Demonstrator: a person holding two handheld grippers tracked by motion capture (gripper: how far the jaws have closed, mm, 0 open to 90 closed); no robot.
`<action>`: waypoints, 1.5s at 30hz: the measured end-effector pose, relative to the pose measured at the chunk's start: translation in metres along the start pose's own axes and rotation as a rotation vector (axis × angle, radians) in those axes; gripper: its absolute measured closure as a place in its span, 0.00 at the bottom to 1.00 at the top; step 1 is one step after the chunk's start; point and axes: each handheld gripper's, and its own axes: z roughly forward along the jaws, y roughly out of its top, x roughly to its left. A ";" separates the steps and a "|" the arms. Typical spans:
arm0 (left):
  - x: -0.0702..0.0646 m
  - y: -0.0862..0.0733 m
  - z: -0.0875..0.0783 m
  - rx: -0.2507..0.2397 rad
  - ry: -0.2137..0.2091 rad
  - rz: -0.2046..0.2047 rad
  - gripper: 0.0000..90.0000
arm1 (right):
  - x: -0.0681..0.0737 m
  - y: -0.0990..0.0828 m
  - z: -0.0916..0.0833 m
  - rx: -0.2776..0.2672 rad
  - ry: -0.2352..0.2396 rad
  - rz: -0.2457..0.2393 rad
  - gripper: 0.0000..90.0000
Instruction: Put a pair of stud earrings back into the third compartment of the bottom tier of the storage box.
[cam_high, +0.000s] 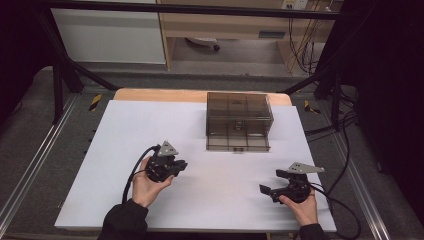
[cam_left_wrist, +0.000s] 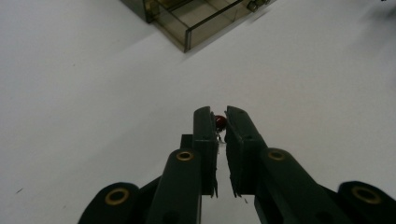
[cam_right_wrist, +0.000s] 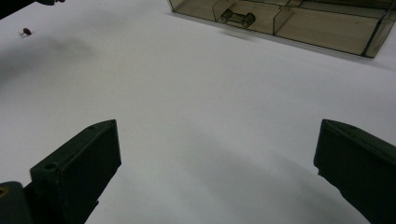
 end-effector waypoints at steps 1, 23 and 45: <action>-0.002 0.003 0.003 -0.004 -0.007 0.001 0.92 | 0.000 0.000 0.000 0.000 0.000 -0.001 0.01; -0.042 0.065 0.062 0.007 -0.063 0.067 0.92 | 0.000 0.000 -0.001 -0.001 -0.001 0.004 0.01; -0.050 0.108 0.117 0.007 -0.062 0.061 0.92 | 0.000 0.000 -0.001 -0.006 -0.002 0.012 0.01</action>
